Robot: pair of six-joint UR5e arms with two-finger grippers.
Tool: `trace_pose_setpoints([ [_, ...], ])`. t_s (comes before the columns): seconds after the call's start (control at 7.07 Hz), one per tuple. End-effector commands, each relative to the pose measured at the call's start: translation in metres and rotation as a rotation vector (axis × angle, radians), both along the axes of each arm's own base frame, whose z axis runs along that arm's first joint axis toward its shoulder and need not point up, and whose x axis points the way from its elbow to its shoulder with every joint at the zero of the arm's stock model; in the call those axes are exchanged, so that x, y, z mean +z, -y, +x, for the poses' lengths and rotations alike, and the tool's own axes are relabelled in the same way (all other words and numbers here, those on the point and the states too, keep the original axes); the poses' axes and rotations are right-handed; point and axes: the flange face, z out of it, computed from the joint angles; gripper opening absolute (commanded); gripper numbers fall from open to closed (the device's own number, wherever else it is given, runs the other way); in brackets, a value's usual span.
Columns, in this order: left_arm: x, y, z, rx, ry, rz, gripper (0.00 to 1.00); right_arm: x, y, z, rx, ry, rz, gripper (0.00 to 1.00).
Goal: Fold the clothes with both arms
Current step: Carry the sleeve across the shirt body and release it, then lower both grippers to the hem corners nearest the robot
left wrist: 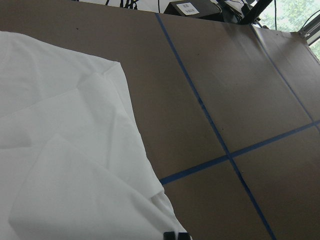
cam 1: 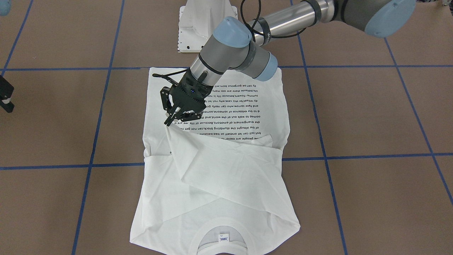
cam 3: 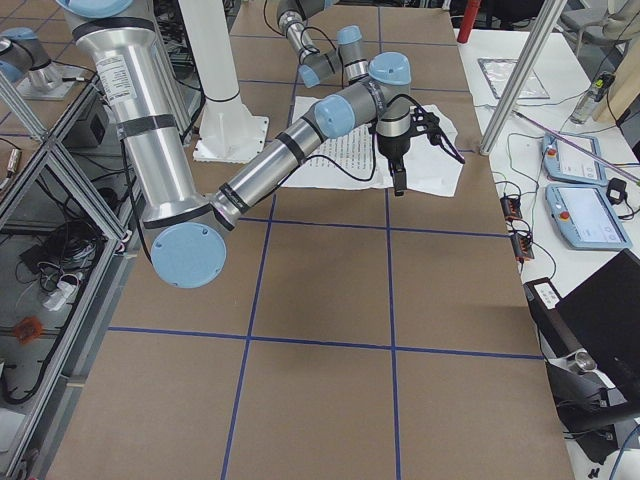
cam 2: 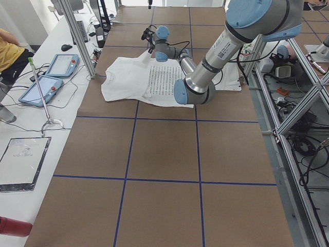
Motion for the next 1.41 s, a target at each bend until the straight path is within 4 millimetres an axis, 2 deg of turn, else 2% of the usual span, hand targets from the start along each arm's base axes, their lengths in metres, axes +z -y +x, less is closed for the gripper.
trace_pose_setpoints([
  [0.0,0.032,-0.004,0.004,-0.046,-0.021,0.049,1.0,-0.001,0.0,-0.001,0.003,0.002,-0.001,1.0],
  [0.14,0.036,-0.004,0.004,-0.038,0.0,0.059,1.0,-0.006,0.001,-0.002,0.032,0.016,-0.021,1.0],
  [0.28,0.038,0.007,-0.002,-0.044,0.08,0.076,1.0,-0.013,0.0,-0.009,0.045,0.031,-0.025,1.0],
  [0.42,0.034,0.021,-0.02,-0.026,0.157,0.074,1.0,-0.019,-0.003,-0.033,0.037,0.058,-0.008,1.0],
  [0.57,0.035,0.04,-0.052,0.029,0.18,0.087,1.0,-0.029,-0.002,-0.066,0.069,0.077,-0.014,1.0],
  [0.71,0.058,0.047,-0.079,0.066,0.181,0.073,1.0,-0.053,-0.004,-0.114,0.115,0.069,-0.018,1.0],
  [0.85,0.092,0.044,-0.116,0.061,0.188,0.06,1.0,-0.071,-0.012,-0.164,0.165,0.067,-0.038,1.0],
  [0.99,0.125,0.021,-0.155,0.057,0.205,0.066,1.0,-0.078,-0.028,-0.188,0.198,0.091,-0.081,1.0],
  [1.13,0.141,0.001,-0.19,0.048,0.256,0.033,1.0,-0.083,-0.059,-0.213,0.246,0.108,-0.115,1.0],
  [1.27,0.159,-0.022,-0.217,0.047,0.299,0.0,1.0,-0.089,-0.1,-0.241,0.269,0.123,-0.121,1.0],
])
